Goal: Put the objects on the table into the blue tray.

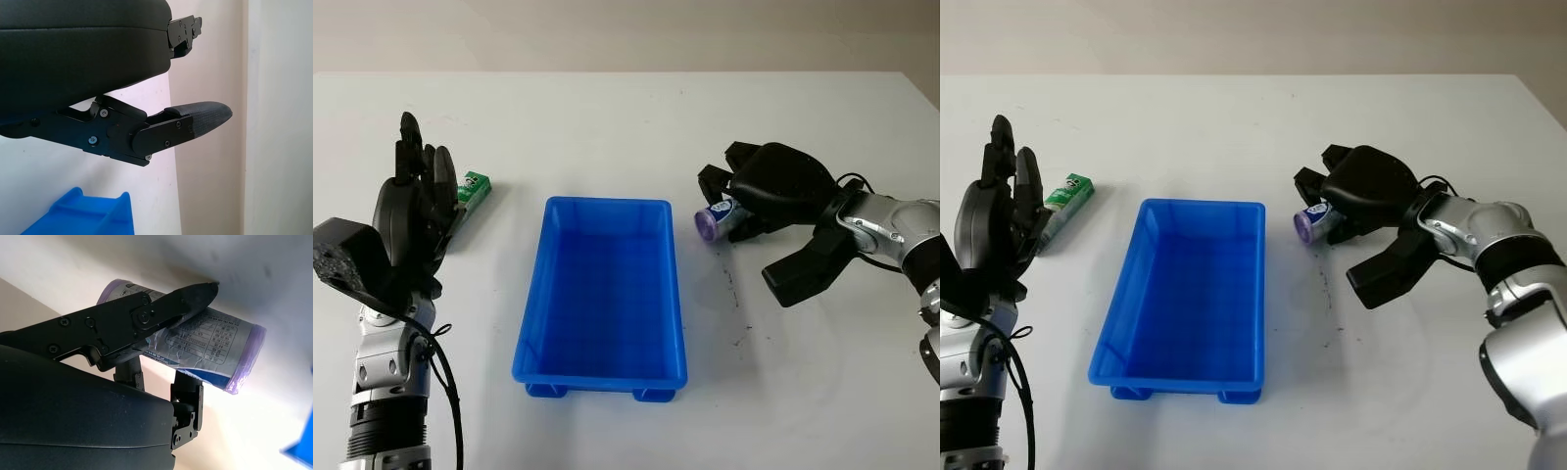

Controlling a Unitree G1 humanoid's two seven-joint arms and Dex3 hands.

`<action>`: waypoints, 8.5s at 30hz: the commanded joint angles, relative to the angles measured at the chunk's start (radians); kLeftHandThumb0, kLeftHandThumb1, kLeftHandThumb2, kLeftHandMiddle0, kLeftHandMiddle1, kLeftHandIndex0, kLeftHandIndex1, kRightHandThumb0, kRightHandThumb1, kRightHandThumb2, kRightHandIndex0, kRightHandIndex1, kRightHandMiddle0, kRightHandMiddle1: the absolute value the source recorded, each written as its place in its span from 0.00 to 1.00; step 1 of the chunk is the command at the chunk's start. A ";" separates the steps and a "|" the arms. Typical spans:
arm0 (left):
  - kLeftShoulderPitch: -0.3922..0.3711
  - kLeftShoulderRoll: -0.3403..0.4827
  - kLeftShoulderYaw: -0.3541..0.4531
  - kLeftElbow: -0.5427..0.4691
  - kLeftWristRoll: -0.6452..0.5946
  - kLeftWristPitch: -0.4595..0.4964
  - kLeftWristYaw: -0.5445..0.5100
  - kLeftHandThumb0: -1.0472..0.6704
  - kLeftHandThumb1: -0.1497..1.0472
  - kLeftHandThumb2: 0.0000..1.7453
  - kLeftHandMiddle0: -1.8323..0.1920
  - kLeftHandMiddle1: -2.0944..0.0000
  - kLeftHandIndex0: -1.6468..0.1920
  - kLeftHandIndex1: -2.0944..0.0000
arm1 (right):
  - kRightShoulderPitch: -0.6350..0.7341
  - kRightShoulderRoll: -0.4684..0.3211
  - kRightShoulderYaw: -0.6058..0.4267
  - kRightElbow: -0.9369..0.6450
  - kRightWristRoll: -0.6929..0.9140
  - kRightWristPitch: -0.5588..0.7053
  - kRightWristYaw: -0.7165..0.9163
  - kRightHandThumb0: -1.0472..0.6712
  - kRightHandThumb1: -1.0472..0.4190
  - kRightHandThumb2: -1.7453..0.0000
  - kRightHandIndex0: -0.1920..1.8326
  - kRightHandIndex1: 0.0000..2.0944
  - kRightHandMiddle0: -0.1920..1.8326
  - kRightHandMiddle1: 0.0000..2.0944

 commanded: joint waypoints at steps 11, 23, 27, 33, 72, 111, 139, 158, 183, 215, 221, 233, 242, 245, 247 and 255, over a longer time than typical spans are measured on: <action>-0.005 0.002 -0.003 -0.005 0.005 -0.001 0.017 0.19 1.00 0.38 1.00 1.00 1.00 1.00 | -0.100 0.056 -0.231 -0.224 0.296 -0.103 0.014 0.37 0.02 0.97 0.60 1.00 0.51 1.00; 0.004 -0.002 -0.006 -0.023 0.007 0.002 0.030 0.19 1.00 0.37 1.00 1.00 1.00 1.00 | 0.053 0.126 -0.311 -0.550 0.689 -0.202 0.610 0.34 0.00 0.95 0.61 1.00 0.51 1.00; 0.005 0.000 -0.006 -0.021 0.005 -0.005 0.027 0.19 1.00 0.38 1.00 1.00 1.00 1.00 | 0.097 0.088 -0.293 -0.699 0.739 -0.070 0.927 0.28 0.01 0.96 0.34 0.98 0.30 0.98; 0.003 -0.004 -0.001 -0.012 -0.011 -0.006 0.014 0.19 1.00 0.37 1.00 1.00 1.00 1.00 | 0.145 0.049 -0.289 -0.936 0.771 0.212 1.326 0.28 0.04 0.97 0.05 0.15 0.07 0.15; -0.404 0.405 -0.431 0.179 0.654 0.642 -0.067 0.11 1.00 0.21 0.96 0.59 0.94 0.97 | 0.292 0.093 -0.608 -0.649 0.781 0.339 0.930 0.22 0.00 0.93 0.01 0.02 0.02 0.02; -0.716 0.379 -0.890 0.649 1.136 0.450 -0.440 0.35 0.99 0.04 0.86 0.01 0.92 0.32 | 0.289 0.072 -0.622 -0.718 0.771 0.393 0.923 0.25 0.00 0.97 0.01 0.02 0.01 0.02; -0.652 0.389 -0.495 0.267 0.792 0.274 -0.221 0.60 0.98 0.10 0.43 0.00 0.51 0.00 | 0.260 0.063 -0.619 -0.663 0.782 0.353 0.931 0.24 0.00 0.96 0.01 0.03 0.01 0.03; -0.639 0.806 -0.629 0.490 1.234 -0.525 0.372 0.44 0.78 0.03 0.72 0.90 0.73 0.78 | 0.258 0.065 -0.618 -0.670 0.787 0.361 0.957 0.26 0.00 0.97 0.01 0.03 0.01 0.03; -1.049 0.793 -1.296 0.998 2.057 -0.472 1.211 0.40 0.84 0.03 0.96 0.98 0.94 0.98 | 0.227 0.058 -0.615 -0.593 0.781 0.299 0.939 0.23 0.00 0.97 0.02 0.03 0.02 0.03; -0.943 0.689 -1.583 1.127 1.984 -0.498 1.151 0.39 0.86 0.03 0.93 0.96 0.82 0.92 | 0.263 0.030 -0.641 -0.662 0.822 0.347 0.985 0.24 0.00 0.95 0.00 0.02 0.01 0.02; -0.913 0.654 -1.587 1.158 1.939 -0.499 1.121 0.45 0.90 0.03 0.89 0.76 0.92 0.54 | 0.264 0.030 -0.645 -0.675 0.827 0.353 0.991 0.24 0.00 0.96 0.01 0.03 0.01 0.03; -0.898 0.580 -1.574 1.176 1.855 -0.466 0.978 0.45 0.99 0.03 0.62 0.00 0.87 0.08 | 0.287 0.012 -0.653 -0.724 0.820 0.403 0.998 0.21 0.00 0.94 0.01 0.03 0.01 0.02; -0.922 0.554 -1.526 1.154 1.767 -0.489 0.788 0.43 0.95 0.03 0.41 0.00 0.78 0.01 | 0.286 0.007 -0.654 -0.724 0.825 0.405 1.005 0.21 0.00 0.94 0.01 0.03 0.01 0.03; -0.938 0.550 -1.464 1.135 1.690 -0.499 0.746 0.46 0.98 0.04 0.40 0.00 0.66 0.00 | 0.280 0.007 -0.651 -0.719 0.828 0.408 1.010 0.21 0.00 0.94 0.01 0.03 0.01 0.02; -0.935 0.542 -1.372 1.116 1.586 -0.477 0.688 0.38 1.00 0.20 0.38 0.00 0.58 0.00 | 0.277 0.010 -0.651 -0.717 0.828 0.405 1.006 0.21 0.00 0.94 0.02 0.03 0.02 0.03; -0.892 0.562 -1.219 0.985 1.430 -0.468 0.574 0.39 1.00 0.24 0.40 0.00 0.61 0.00 | 0.269 0.012 -0.655 -0.711 0.838 0.395 1.005 0.23 0.00 0.95 0.02 0.03 0.02 0.03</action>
